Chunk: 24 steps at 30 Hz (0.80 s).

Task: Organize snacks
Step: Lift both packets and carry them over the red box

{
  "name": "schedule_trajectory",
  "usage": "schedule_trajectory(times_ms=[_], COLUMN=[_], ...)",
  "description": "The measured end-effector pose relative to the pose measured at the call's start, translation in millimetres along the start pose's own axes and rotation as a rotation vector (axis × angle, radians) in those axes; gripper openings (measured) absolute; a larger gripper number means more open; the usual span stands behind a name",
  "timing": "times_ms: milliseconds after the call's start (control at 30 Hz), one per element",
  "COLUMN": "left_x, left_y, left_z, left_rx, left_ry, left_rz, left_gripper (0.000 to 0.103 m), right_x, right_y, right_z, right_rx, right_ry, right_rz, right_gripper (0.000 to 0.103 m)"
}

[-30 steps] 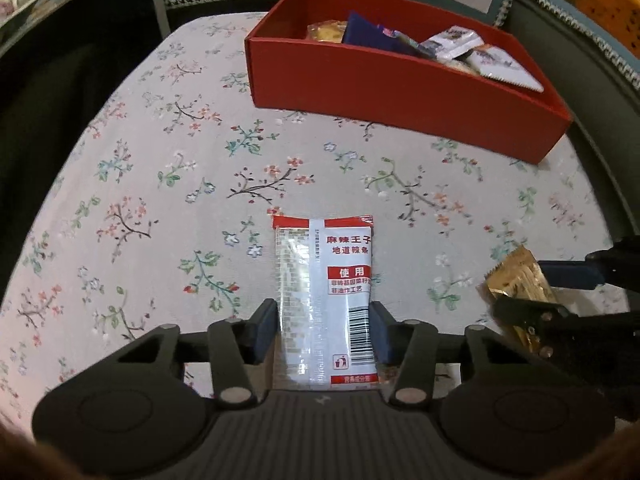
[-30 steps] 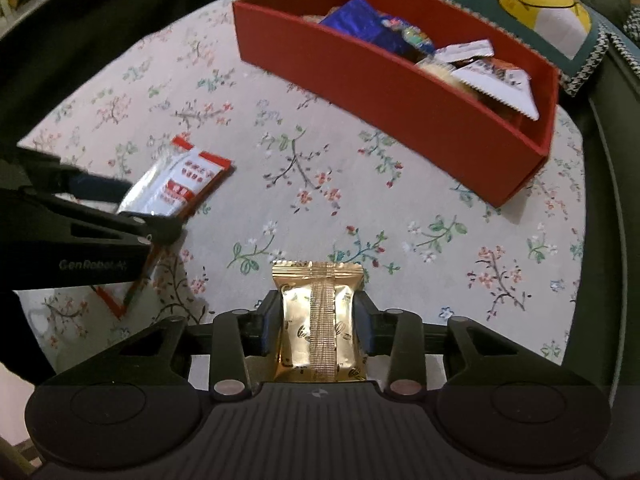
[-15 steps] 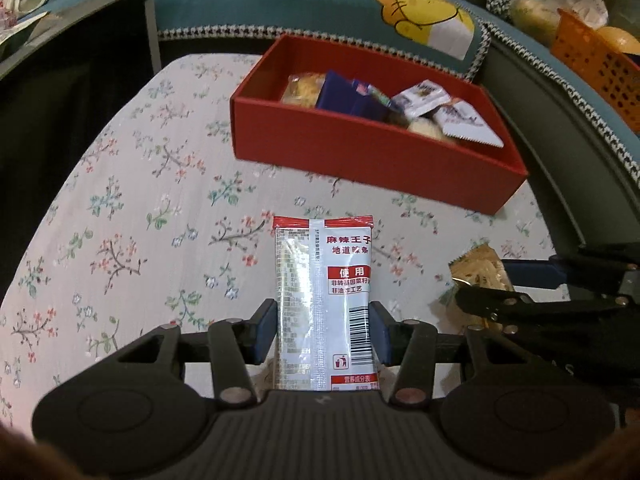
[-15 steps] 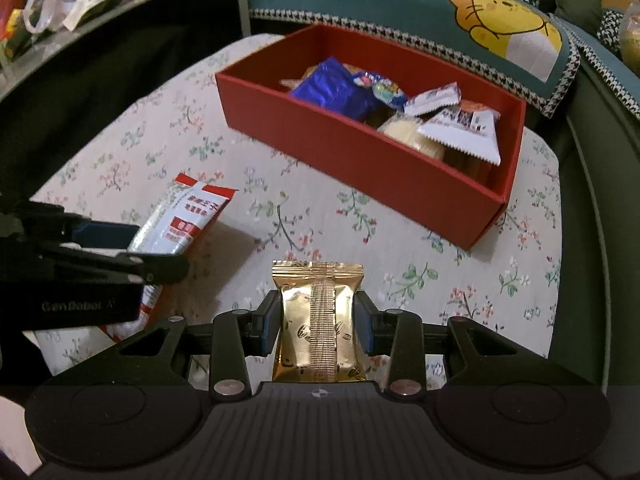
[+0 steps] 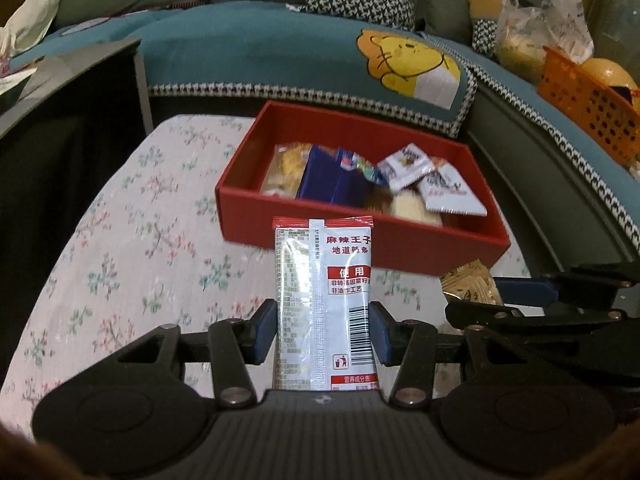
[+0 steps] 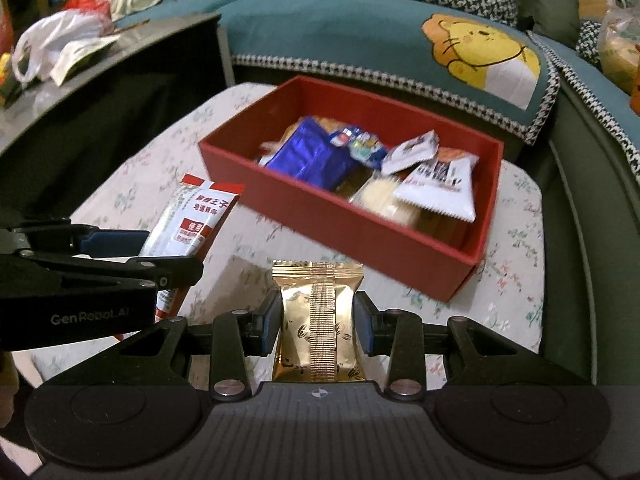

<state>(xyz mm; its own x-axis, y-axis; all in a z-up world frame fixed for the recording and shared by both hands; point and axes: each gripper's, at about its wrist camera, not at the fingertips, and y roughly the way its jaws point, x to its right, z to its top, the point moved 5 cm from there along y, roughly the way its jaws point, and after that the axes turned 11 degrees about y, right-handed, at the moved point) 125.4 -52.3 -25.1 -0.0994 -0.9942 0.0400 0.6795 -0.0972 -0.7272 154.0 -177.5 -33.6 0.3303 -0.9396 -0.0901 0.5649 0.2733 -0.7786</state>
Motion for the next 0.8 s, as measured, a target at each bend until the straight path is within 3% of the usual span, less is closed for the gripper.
schedule_trajectory(times_ms=[800], left_x=[3.9], left_y=[25.6], left_z=[80.3], left_rx=[0.101], left_ry=[-0.001], left_rz=[-0.003], left_gripper=[0.088], right_x=[26.3], right_y=[-0.3], right_z=[73.5], right_rx=[0.145], right_ry=[0.109], right_rz=[-0.025], right_gripper=[0.047])
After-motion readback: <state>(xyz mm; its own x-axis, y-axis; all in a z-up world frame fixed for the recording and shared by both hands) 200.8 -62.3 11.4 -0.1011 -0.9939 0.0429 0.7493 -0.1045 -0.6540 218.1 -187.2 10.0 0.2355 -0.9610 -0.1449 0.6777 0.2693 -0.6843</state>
